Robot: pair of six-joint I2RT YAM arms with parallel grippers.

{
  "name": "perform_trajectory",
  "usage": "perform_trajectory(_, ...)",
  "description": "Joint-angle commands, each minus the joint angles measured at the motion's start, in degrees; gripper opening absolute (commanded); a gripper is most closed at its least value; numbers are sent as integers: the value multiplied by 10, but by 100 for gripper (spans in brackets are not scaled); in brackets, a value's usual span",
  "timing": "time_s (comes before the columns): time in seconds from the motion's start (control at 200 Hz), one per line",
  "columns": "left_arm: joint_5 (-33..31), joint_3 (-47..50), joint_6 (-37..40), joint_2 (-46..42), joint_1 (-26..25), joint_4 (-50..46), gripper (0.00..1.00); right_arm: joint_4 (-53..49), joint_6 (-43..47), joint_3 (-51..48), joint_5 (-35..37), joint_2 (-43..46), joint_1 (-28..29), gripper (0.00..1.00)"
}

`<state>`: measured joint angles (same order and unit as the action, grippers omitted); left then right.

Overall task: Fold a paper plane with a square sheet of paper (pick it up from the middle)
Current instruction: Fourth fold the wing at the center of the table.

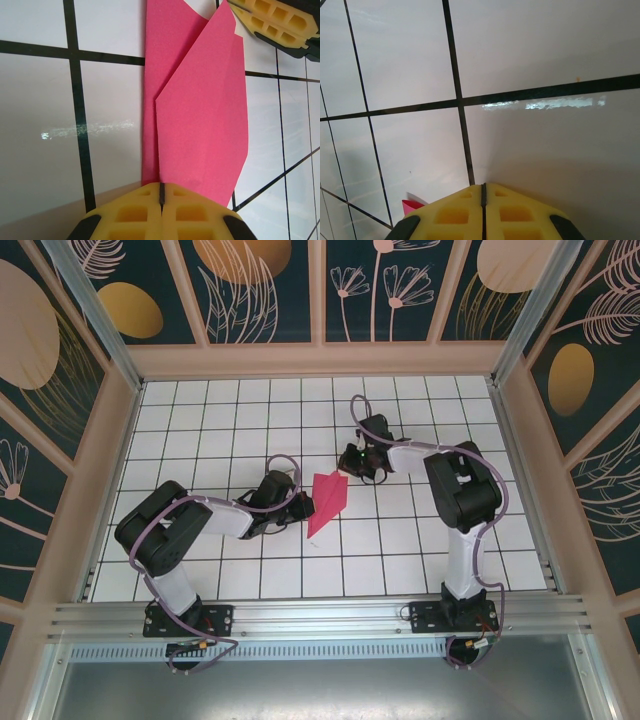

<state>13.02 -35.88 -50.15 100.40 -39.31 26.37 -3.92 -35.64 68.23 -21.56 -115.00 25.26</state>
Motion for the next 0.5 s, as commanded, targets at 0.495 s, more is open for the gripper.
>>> perform_trajectory(0.495, -29, 16, 11, 37, 0, -99, 0, 87, -23, -111, -61, 80, 58, 11)
